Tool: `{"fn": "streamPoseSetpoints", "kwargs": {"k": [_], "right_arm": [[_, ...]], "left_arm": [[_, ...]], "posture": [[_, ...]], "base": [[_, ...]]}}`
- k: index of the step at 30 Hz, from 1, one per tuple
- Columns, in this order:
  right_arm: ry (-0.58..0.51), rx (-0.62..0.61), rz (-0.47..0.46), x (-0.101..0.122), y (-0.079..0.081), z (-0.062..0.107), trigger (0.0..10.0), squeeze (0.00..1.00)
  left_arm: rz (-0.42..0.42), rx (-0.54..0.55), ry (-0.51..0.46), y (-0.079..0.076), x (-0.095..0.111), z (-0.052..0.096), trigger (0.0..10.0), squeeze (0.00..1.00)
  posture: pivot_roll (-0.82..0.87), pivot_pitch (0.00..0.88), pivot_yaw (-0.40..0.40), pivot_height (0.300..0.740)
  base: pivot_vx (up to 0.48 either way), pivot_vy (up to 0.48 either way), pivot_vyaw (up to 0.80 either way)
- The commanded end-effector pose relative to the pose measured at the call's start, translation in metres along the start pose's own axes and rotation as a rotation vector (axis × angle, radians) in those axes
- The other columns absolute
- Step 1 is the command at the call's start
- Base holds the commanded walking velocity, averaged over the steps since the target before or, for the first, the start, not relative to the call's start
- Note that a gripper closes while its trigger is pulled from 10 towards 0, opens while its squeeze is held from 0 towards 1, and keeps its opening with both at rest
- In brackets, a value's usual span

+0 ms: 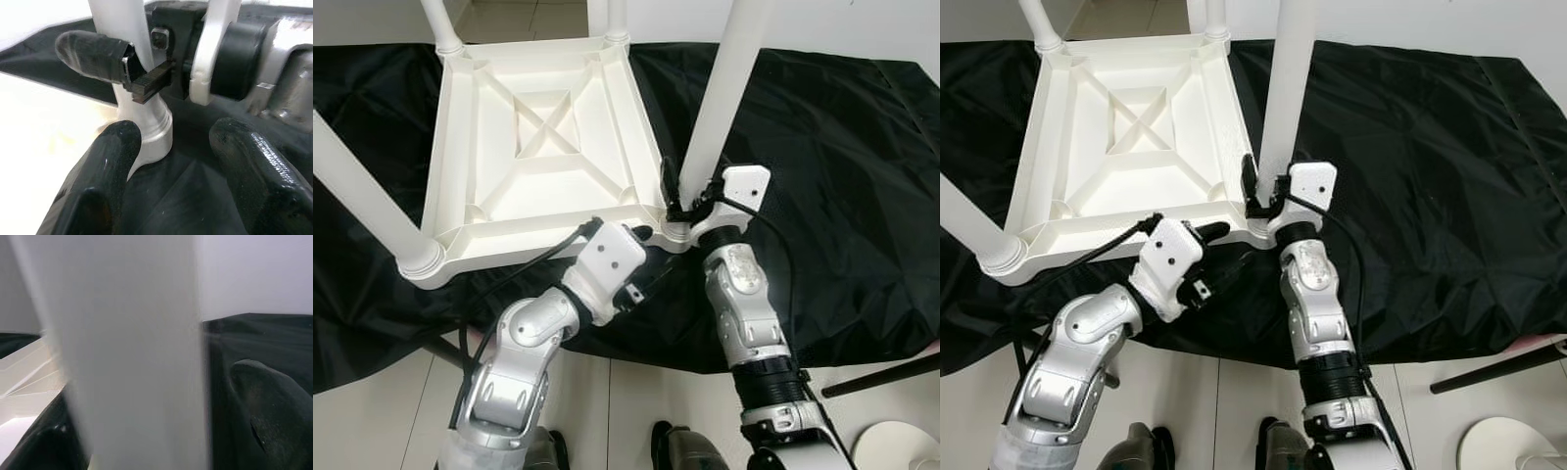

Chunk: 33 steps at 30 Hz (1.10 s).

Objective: Building children table

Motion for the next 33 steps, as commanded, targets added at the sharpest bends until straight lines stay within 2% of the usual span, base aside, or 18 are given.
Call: {"fn": "streamPoseSetpoints", "kwargs": {"k": [1, 5, 6, 11, 12, 15, 17, 22, 23, 24, 25, 27, 28, 29, 30, 31, 33], "right_arm": [[0.040, 0.056, -0.015, -0.009, 0.006, 0.004, 10.0, 0.00], [0.070, 0.102, -0.008, -0.015, 0.006, 0.004, 10.0, 0.00], [0.091, 0.122, 0.015, -0.018, -0.002, 0.004, 10.0, 0.00], [0.112, 0.136, 0.051, -0.022, -0.013, 0.006, 10.0, 0.00], [0.121, 0.145, 0.071, -0.023, -0.020, 0.008, 10.0, 0.00], [0.125, 0.159, 0.086, -0.022, -0.025, 0.009, 10.0, 0.00], [0.125, 0.163, 0.089, -0.020, -0.028, 0.008, 10.0, 0.00], [0.127, 0.174, 0.095, -0.020, -0.029, 0.009, 10.0, 0.00], [0.130, 0.187, 0.089, -0.020, -0.029, 0.011, 9.4, 0.00], [0.132, 0.197, 0.084, -0.021, -0.029, 0.012, 4.2, 0.00], [0.133, 0.203, 0.080, -0.021, -0.029, 0.013, 1.9, 0.00], [0.133, 0.203, 0.080, -0.021, -0.029, 0.013, 1.9, 0.00], [0.136, 0.212, 0.079, -0.021, -0.029, 0.014, 0.0, 0.00], [0.136, 0.212, 0.079, -0.021, -0.029, 0.014, 0.0, 0.00], [0.138, 0.219, 0.086, -0.021, -0.029, 0.016, 0.0, 0.00], [0.146, 0.222, 0.094, -0.022, -0.029, 0.017, 10.0, 0.00], [0.150, 0.225, 0.097, -0.023, -0.029, 0.018, 10.0, 0.00]], "left_arm": [[-0.003, 0.083, 0.042, 0.007, -0.009, 0.000, 10.0, 0.00], [-0.001, 0.086, 0.085, 0.007, -0.017, 0.000, 10.0, 0.00], [-0.008, 0.084, 0.135, 0.008, -0.026, 0.002, 10.0, 0.00], [0.001, 0.069, 0.199, 0.006, -0.038, 0.004, 10.0, 0.00], [-0.012, 0.061, 0.256, 0.005, -0.049, 0.006, 10.0, 0.00], [-0.026, 0.072, 0.287, 0.006, -0.057, 0.007, 10.0, 0.00], [0.001, 0.094, 0.293, 0.009, -0.059, 0.005, 10.0, 0.00], [-0.005, 0.107, 0.311, 0.013, -0.062, 0.005, 10.0, 0.00], [-0.013, 0.107, 0.323, 0.014, -0.065, 0.006, 10.0, 0.00], [-0.022, 0.110, 0.331, 0.016, -0.067, 0.007, 10.0, 0.00], [-0.029, 0.113, 0.336, 0.016, -0.068, 0.007, 10.0, 0.00], [-0.029, 0.113, 0.336, 0.016, -0.068, 0.007, 10.0, 0.00], [-0.033, 0.137, 0.354, 0.022, -0.072, 0.007, 10.0, 0.00], [-0.033, 0.137, 0.354, 0.022, -0.072, 0.007, 10.0, 0.00], [-0.014, 0.179, 0.380, 0.030, -0.076, 0.007, 10.0, 0.00], [-0.009, 0.209, 0.405, 0.037, -0.081, 0.008, 10.0, 0.00], [-0.006, 0.225, 0.422, 0.041, -0.084, 0.008, 10.0, 0.00]], "posture": [[-0.06, 0.139, 0.026, 0.740], [-0.06, 0.140, 0.024, 0.740], [-0.06, 0.139, 0.023, 0.740], [-0.07, 0.143, 0.022, 0.740], [-0.07, 0.145, 0.022, 0.740], [-0.07, 0.146, 0.023, 0.740], [-0.07, 0.146, 0.025, 0.740], [-0.08, 0.144, 0.029, 0.740], [-0.08, 0.149, 0.030, 0.740], [-0.08, 0.144, 0.031, 0.740], [-0.08, 0.144, 0.031, 0.740], [-0.08, 0.144, 0.031, 0.740], [-0.09, 0.143, 0.032, 0.740], [-0.09, 0.143, 0.032, 0.740], [-0.09, 0.142, 0.037, 0.740], [-0.10, 0.140, 0.039, 0.740], [-0.10, 0.140, 0.042, 0.740]], "base": [[0.000, 0.000, 0.00], [0.000, 0.000, 0.00], [0.000, 0.000, 0.00], [0.000, 0.000, 0.00], [0.000, 0.000, 0.00], [0.000, 0.000, 0.00], [0.000, 0.000, 0.00], [0.000, 0.000, 0.00], [0.000, 0.000, 0.00], [0.000, 0.000, 0.00], [0.000, 0.000, 0.00], [0.000, 0.000, 0.00], [0.000, 0.000, 0.00], [0.000, 0.000, 0.00], [0.000, 0.000, 0.00], [0.000, 0.000, 0.00], [0.000, 0.000, 0.00]]}}
Point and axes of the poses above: a point about 5 cm out from each wrist's last joint towards the gripper, its own z axis pointing back from the gripper into the wrist, its own x axis along the axis of the wrist's last joint, y = z × x, the point moved 5 cm from there along -z, pointing out of the wrist towards the gripper, and after that the axes turned 2 degrees about z, right-handed, at the moved point
